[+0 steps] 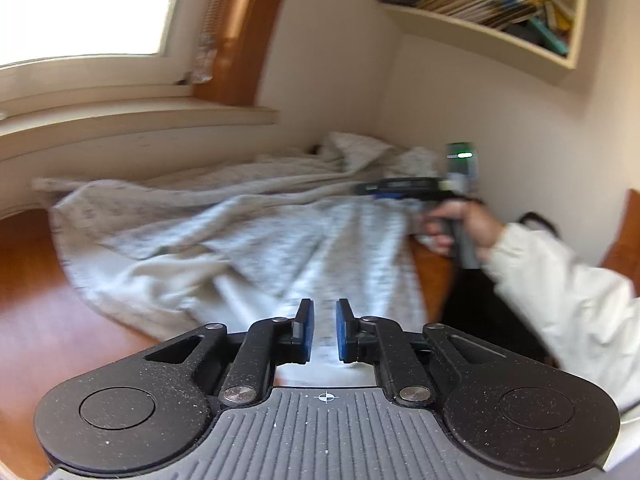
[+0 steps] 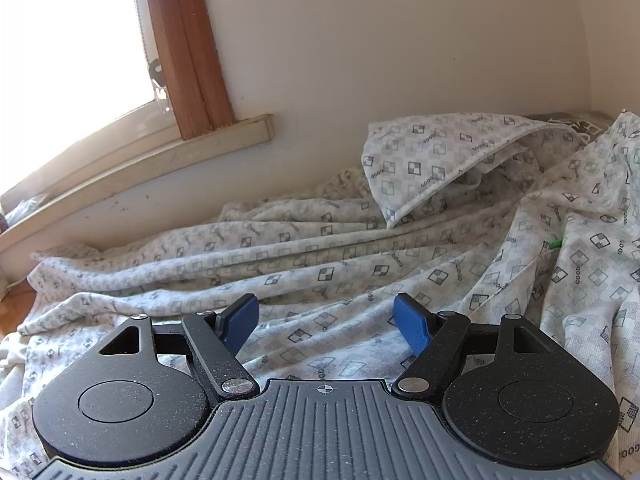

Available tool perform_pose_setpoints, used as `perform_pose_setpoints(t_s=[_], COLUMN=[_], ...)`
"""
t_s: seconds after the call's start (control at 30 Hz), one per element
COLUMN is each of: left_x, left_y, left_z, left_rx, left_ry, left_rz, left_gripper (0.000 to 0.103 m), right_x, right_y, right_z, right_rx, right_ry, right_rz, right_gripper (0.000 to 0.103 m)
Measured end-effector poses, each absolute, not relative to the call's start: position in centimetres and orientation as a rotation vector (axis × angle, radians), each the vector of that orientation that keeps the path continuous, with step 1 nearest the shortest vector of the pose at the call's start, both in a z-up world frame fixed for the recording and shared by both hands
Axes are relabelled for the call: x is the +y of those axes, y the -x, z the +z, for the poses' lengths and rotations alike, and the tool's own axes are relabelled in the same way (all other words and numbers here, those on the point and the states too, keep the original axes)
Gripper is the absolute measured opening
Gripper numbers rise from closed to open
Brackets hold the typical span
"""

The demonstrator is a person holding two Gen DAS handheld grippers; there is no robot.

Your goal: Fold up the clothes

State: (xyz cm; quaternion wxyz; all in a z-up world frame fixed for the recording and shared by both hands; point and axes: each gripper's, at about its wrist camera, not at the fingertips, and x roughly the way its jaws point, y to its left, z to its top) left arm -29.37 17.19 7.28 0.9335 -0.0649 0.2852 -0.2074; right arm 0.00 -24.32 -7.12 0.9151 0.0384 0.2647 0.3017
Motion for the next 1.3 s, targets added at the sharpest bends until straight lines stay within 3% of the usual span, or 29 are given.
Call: perform_pose_setpoints(t_s=[0.43,0.7,0.87,0.97,1.13,1.3], left_x=[22.7,22.2,24.0,26.1,26.3,22.2], left_y=[24.7,21.7,20.6,19.3,20.2,22.0], left_z=[4.9,3.6,3.5,3.9,4.7,5.1], left_rx=[0.606,0.662,0.678,0.718,0.669,0.647], left_ry=[0.056,-0.056,-0.241,-0.211,-0.166,-0.136], left_rz=[-0.149,-0.146,-0.011,0.029,0.046,-0.121], left_gripper=[0.011,0.011,0.008,0.005,0.007,0.017], right_x=[-24.4,-24.4,-24.6,-24.6,-24.5,-24.6], right_y=[0.0,0.1,0.1,0.0,0.0,0.0], right_z=[-7.2,-7.2,-7.2,-7.2,-7.1,-7.1], right_rx=[0.543,0.541,0.539,0.539,0.534,0.534], right_ry=[-0.082,-0.085,-0.088,-0.087,-0.070,-0.065], right_rz=[0.625,0.626,0.630,0.631,0.630,0.630], right_gripper=[0.074,0.074,0.074,0.074,0.074,0.074])
